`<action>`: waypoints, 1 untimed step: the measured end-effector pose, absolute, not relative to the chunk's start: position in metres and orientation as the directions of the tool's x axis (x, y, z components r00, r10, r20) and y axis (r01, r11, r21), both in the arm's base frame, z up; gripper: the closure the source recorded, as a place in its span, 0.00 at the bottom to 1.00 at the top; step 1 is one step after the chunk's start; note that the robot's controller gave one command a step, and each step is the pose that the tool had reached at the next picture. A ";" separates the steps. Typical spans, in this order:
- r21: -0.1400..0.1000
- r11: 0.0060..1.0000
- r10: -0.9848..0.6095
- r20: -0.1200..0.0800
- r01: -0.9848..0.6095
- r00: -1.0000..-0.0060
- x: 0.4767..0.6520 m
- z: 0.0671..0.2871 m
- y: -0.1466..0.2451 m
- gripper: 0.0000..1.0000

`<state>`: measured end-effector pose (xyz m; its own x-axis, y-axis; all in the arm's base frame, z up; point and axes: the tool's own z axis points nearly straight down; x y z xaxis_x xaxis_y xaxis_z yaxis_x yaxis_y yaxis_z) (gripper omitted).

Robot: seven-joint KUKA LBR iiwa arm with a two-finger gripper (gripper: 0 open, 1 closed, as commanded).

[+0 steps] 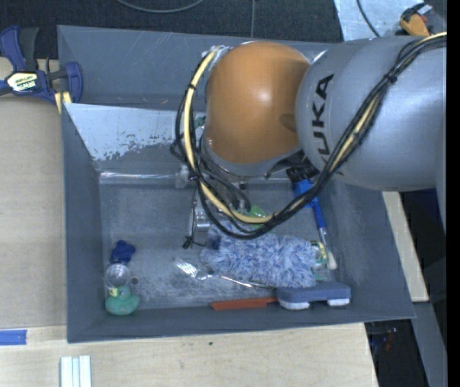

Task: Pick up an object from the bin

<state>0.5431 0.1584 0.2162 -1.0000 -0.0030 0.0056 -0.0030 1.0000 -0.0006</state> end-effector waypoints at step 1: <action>0.001 1.000 0.001 -0.003 0.001 -1.000 0.545 0.220 0.157 0.00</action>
Offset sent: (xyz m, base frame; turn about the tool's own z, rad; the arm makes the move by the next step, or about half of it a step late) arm -0.0144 -0.1289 -0.1462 0.1073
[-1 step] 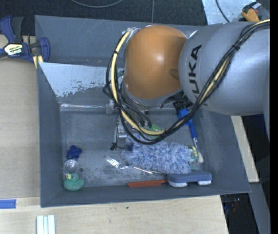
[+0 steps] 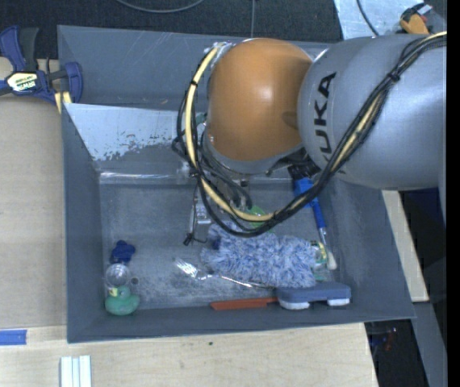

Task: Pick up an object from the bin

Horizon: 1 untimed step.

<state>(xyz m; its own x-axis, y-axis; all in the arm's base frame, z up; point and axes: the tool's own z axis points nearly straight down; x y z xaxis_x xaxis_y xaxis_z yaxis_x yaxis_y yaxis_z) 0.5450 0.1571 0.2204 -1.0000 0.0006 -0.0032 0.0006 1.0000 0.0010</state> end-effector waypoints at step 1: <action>0.002 0.996 0.095 -0.007 0.095 -0.995 0.531 0.083 0.040 0.00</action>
Offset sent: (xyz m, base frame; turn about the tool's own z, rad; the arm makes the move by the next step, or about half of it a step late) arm -0.0164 0.0773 -0.0866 -0.4288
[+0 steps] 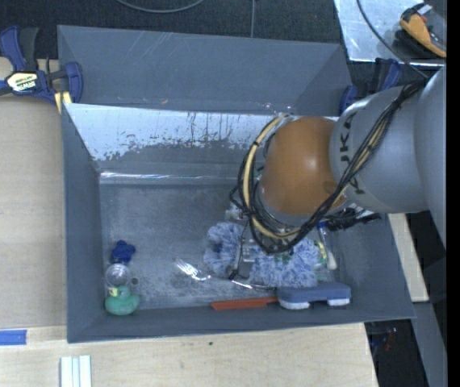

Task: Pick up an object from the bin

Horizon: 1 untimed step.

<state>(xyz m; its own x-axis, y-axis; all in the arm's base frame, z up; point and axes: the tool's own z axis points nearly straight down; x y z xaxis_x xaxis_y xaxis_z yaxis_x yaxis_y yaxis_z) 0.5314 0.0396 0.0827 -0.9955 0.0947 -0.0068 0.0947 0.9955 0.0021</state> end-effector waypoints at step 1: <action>0.001 0.972 -0.235 -0.013 -0.235 -0.972 0.530 0.109 0.155 0.00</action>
Offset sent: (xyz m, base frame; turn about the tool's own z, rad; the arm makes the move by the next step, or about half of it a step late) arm -0.0026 -0.0125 -0.0155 0.0126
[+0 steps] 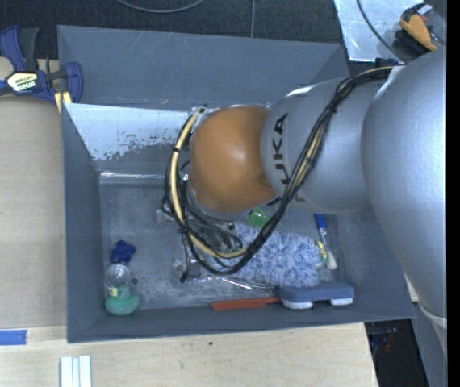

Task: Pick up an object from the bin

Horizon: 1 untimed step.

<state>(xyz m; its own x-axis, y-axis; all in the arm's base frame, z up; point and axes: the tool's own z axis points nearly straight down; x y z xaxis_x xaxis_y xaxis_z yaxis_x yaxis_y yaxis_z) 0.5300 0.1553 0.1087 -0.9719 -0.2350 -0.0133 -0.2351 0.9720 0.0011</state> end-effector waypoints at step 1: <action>0.003 0.995 0.102 -0.004 0.102 -0.995 0.530 0.072 0.035 0.00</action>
Offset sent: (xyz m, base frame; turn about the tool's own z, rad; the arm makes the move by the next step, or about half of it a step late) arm -0.0224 -0.0629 -0.0387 -0.1443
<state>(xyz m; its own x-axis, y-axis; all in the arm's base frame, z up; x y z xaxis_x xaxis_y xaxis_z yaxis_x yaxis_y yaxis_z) 0.5300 0.0346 0.0717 -0.9948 0.1017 -0.0038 0.1017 0.9948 0.0032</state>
